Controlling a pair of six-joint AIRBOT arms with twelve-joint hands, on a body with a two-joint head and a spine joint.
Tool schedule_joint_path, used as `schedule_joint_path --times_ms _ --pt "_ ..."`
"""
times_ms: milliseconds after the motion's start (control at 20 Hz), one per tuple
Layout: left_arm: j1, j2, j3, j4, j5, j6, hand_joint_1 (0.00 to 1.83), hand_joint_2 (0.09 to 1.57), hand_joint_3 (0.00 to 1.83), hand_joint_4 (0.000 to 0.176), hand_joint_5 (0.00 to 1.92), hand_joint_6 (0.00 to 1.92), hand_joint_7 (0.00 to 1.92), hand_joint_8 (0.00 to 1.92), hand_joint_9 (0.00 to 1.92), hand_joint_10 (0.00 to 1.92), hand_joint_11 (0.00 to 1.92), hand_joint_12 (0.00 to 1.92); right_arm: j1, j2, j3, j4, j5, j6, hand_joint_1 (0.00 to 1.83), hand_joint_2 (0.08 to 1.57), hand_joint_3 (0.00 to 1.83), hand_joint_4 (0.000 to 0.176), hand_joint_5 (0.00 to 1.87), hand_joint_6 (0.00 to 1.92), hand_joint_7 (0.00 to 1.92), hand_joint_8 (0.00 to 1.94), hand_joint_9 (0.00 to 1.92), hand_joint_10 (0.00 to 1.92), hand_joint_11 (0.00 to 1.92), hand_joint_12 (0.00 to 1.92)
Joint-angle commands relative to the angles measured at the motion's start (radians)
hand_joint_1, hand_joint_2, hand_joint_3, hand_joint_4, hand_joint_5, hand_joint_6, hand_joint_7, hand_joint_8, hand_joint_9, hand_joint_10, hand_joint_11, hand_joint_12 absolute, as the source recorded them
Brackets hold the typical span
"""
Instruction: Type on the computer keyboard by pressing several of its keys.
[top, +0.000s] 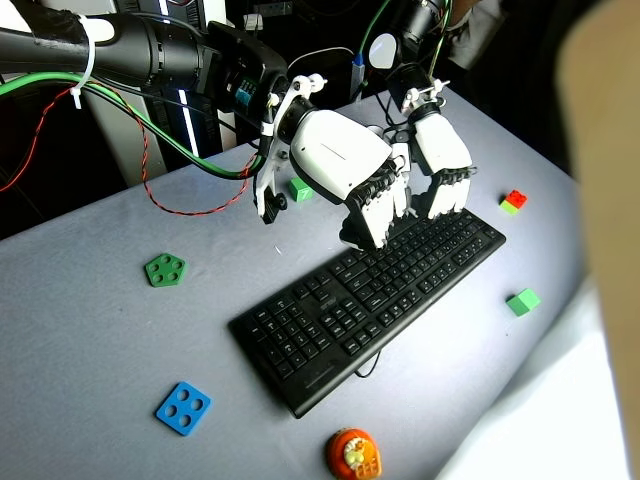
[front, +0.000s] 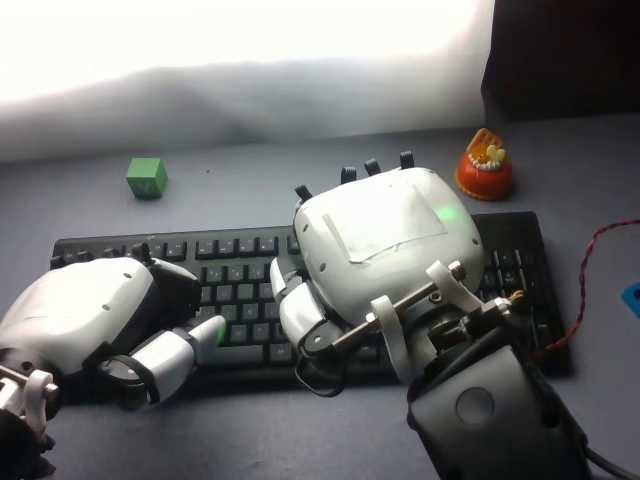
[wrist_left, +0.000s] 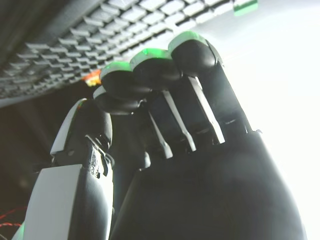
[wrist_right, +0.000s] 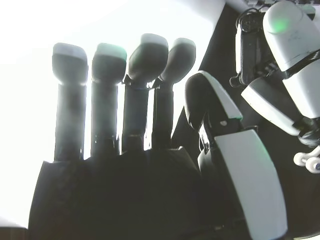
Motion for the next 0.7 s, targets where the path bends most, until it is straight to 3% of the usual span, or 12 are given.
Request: schedule_joint_path --times_ms 0,50,100,200,400,500,600,650 --pt "0.001 -0.004 0.007 0.049 0.100 -0.001 0.17 1.24 0.21 0.000 0.11 0.11 0.17 0.06 0.10 0.13 0.00 0.69 0.005 -0.001 -0.004 -0.094 0.047 0.011 0.30 1.32 0.31 0.000 0.19 0.41 0.28 0.11 0.12 0.26 0.00 0.85" --pt "0.003 -0.012 0.017 0.049 0.096 0.002 0.17 1.24 0.21 0.000 0.11 0.11 0.17 0.06 0.10 0.13 0.00 0.69 0.002 -0.002 -0.004 -0.094 0.047 0.015 0.30 1.32 0.31 0.000 0.19 0.41 0.28 0.11 0.12 0.26 0.00 0.85" --pt "0.003 -0.019 0.025 0.049 0.087 0.011 0.18 1.34 0.02 0.000 0.15 0.02 0.19 0.00 0.14 0.03 0.00 0.65 -0.001 -0.004 -0.003 -0.094 0.048 0.022 0.27 1.47 0.04 0.000 0.24 0.27 0.32 0.00 0.19 0.08 0.00 0.84" --pt "0.015 -0.030 0.041 0.049 0.081 0.011 0.15 1.35 0.01 0.000 0.13 0.00 0.18 0.00 0.14 0.02 0.00 0.66 -0.004 -0.010 -0.002 -0.094 0.052 0.049 0.33 1.46 0.01 0.000 0.25 0.25 0.33 0.00 0.21 0.06 0.00 0.83" --pt "0.052 -0.035 0.054 0.049 0.073 0.011 0.12 1.36 0.01 0.000 0.13 0.00 0.18 0.00 0.15 0.01 0.00 0.67 -0.019 -0.038 0.028 -0.094 0.058 0.098 0.26 1.48 0.01 0.000 0.27 0.22 0.33 0.00 0.22 0.04 0.00 0.88" --pt "0.070 -0.036 0.055 0.049 0.080 0.011 0.11 1.36 0.01 0.000 0.13 0.01 0.19 0.01 0.15 0.01 0.00 0.68 -0.025 -0.061 0.064 -0.093 0.052 0.129 0.26 1.48 0.01 0.000 0.32 0.22 0.38 0.02 0.26 0.05 0.00 0.98" --pt "0.077 -0.044 0.061 0.049 0.081 0.011 0.12 1.36 0.00 0.008 0.17 0.01 0.23 0.01 0.19 0.02 0.00 0.79 -0.029 -0.084 0.107 -0.075 0.029 0.201 0.31 1.48 0.00 0.000 0.38 0.25 0.46 0.03 0.33 0.07 0.00 1.13" --pt "0.078 -0.045 0.062 0.049 0.081 0.011 0.15 1.35 0.00 0.004 0.21 0.02 0.27 0.01 0.22 0.02 0.00 0.90 -0.031 -0.094 0.125 -0.066 0.017 0.222 0.34 1.47 0.00 0.000 0.41 0.27 0.51 0.04 0.37 0.08 0.00 1.21"
